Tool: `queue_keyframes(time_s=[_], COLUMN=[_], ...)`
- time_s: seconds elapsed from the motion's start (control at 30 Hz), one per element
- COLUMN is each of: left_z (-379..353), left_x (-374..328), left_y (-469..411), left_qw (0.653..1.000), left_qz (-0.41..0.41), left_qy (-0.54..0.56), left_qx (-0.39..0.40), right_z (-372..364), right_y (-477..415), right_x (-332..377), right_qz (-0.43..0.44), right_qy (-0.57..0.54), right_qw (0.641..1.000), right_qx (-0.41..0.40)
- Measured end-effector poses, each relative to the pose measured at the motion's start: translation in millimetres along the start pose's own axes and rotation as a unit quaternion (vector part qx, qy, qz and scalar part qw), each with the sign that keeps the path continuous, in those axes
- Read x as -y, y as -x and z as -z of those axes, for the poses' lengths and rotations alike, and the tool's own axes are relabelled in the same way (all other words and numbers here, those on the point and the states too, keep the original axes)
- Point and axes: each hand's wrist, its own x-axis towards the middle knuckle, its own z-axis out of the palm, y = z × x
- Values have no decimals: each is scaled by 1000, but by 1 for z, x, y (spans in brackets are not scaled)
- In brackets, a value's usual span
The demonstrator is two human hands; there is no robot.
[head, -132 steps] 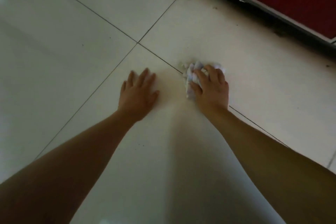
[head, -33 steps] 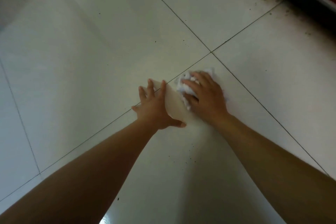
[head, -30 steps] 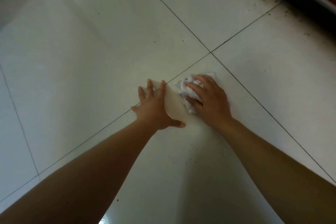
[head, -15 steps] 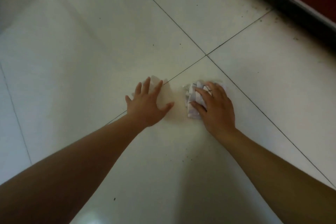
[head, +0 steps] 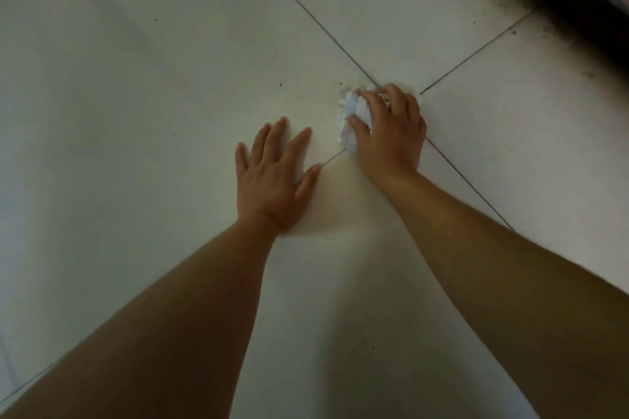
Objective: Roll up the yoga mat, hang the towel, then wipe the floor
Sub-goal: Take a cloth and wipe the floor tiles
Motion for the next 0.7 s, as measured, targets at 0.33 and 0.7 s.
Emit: queue_keyframes(time_s=[0.33,0.7], left_z=[1,1], left_x=[0,5], left_y=[-2,-4], left_qw=[1000,1000], left_qz=[1,-7], left_qy=[1,15], left_qx=[-9,-14], right_z=[3,-11], right_y=[37,-20], right_x=[-11,7], right_qz=[74,158], right_qy=[-5,8], right_qw=[997,987], right_qx=[-1,32])
